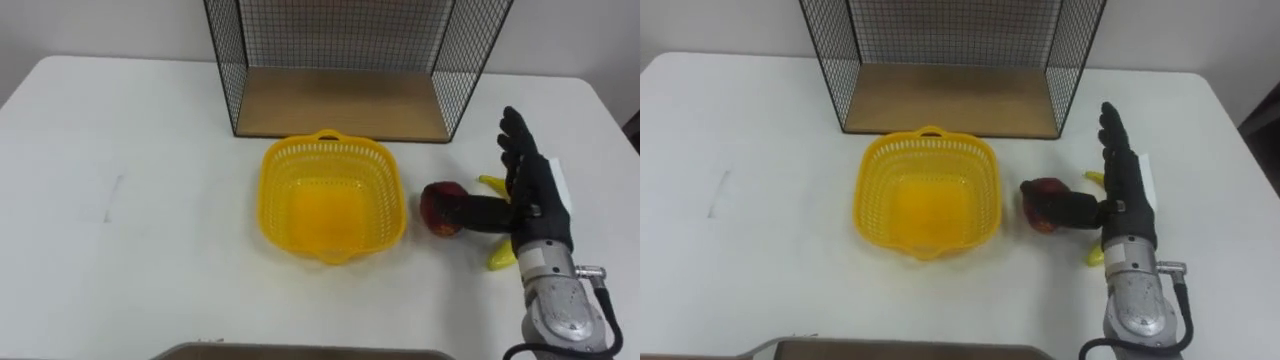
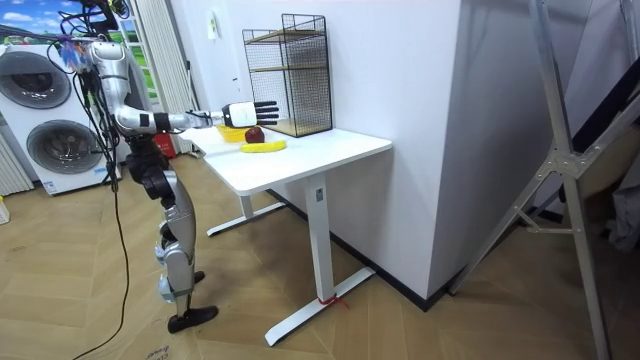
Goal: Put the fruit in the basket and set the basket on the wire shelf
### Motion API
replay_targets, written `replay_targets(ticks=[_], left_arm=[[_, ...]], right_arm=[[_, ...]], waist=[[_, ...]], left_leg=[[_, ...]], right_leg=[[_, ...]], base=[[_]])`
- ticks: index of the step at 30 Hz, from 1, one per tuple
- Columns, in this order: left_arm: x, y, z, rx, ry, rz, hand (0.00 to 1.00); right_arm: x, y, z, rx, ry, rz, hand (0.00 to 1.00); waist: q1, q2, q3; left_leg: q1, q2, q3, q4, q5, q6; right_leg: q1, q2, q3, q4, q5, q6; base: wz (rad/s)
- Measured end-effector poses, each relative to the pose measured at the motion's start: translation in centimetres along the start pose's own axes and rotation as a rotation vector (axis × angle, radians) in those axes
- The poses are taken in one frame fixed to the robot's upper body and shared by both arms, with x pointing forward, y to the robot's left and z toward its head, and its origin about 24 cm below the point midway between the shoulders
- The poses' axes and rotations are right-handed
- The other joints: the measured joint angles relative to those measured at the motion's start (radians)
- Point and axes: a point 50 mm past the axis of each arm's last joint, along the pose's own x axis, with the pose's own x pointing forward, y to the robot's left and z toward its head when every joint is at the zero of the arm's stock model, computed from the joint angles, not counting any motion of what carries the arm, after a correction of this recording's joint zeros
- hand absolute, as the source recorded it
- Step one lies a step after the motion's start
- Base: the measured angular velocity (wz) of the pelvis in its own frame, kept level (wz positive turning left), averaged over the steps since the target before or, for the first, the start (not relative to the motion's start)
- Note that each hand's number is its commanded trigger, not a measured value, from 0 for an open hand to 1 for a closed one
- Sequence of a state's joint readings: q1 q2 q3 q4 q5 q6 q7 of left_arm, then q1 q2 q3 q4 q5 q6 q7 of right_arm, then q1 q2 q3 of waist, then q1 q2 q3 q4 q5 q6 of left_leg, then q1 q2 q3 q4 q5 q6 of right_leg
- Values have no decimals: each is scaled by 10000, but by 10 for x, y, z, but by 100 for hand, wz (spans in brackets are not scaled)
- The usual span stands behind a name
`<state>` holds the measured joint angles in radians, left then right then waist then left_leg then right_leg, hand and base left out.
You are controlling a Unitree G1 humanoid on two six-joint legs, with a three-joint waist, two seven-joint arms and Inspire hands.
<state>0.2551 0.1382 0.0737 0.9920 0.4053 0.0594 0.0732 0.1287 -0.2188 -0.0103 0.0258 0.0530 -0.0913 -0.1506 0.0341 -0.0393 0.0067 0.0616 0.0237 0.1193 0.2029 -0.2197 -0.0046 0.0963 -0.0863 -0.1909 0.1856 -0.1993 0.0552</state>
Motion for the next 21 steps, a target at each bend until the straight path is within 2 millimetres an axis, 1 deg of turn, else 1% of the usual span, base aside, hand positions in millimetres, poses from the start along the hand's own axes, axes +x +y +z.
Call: replay_targets(ticks=[12,17,21], left_arm=[[-1,-1,-3,-4,93,-11,0],[-1,-2,-4,1,151,-39,0],[-1,-2,-6,5,195,-62,0]], right_arm=[[-1,8,-3,-163,219,611,0],[-3,7,-17,-286,815,616,0],[-4,7,-22,-315,1041,641,0]], waist=[[7,-36,-50],[3,-36,-46],[6,-25,-36]], left_leg=[[39,1,-33,30,0,0],[62,-4,-117,43,1,0],[60,-3,-126,48,1,-1]], right_leg=[[106,-1,-41,7,9,-10],[185,-1,-107,3,9,-9],[200,-1,-122,2,9,-9]], base=[[0],[4],[0]])
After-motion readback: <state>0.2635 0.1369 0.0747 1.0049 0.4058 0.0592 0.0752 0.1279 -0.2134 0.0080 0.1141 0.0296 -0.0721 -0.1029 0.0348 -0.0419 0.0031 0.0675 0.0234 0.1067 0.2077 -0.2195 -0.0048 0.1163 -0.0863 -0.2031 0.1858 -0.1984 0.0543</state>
